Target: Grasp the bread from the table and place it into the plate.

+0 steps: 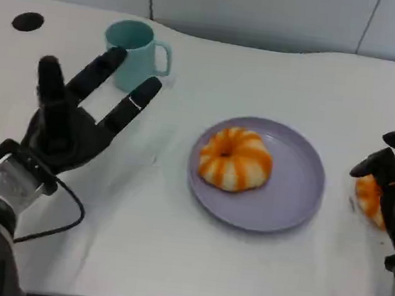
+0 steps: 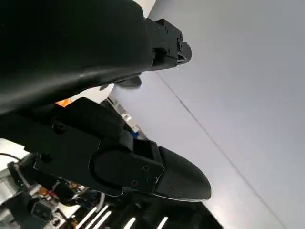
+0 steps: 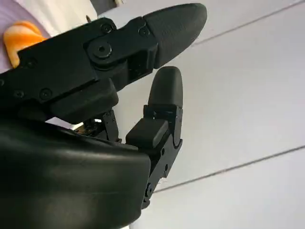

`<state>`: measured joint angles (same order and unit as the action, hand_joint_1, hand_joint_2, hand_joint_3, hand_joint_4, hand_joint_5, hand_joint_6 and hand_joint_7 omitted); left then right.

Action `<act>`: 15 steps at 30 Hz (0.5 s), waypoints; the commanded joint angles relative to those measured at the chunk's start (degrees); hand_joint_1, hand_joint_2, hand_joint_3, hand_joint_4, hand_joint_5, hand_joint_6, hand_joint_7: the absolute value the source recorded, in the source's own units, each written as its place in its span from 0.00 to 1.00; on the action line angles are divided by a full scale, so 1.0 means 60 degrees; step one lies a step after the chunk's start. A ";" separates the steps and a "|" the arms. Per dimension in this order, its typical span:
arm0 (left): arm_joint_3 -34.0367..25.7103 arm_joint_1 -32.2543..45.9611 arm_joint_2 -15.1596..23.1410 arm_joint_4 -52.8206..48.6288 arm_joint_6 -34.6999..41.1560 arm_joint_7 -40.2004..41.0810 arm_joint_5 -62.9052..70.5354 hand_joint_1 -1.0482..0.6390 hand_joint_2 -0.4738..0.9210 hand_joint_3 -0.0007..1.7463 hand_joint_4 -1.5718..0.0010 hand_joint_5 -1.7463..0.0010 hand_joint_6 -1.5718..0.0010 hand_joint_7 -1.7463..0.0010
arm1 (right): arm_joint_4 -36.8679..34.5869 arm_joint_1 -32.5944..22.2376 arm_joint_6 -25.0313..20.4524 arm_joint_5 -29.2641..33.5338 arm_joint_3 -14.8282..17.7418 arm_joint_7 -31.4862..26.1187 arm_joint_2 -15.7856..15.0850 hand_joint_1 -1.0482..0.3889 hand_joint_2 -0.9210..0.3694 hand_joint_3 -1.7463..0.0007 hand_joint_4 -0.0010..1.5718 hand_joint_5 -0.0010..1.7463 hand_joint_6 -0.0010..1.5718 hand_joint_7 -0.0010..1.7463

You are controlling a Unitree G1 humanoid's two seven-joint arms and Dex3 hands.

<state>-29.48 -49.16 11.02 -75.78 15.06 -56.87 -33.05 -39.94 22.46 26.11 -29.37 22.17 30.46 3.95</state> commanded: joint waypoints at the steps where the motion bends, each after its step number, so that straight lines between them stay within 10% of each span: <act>1: 0.0205 -0.0046 0.0075 -0.0090 0.0046 -0.0544 0.0626 0.14 0.95 0.01 0.73 0.02 0.79 0.13 | -0.0072 0.0051 -0.0009 -0.0258 0.0199 0.0351 -0.0400 0.35 0.01 1.00 0.39 1.00 0.48 0.56; 15: 0.0296 -0.0077 0.0103 -0.0122 0.0355 -0.1719 0.1445 0.17 0.95 0.01 0.72 0.00 0.79 0.08 | -0.0135 0.0113 -0.0094 -0.0308 0.0139 0.0548 -0.0424 0.37 0.00 0.99 0.38 1.00 0.49 0.53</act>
<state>-27.23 -49.18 10.80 -76.55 17.65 -67.14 -24.93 -40.32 22.82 24.75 -30.85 22.67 32.74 2.16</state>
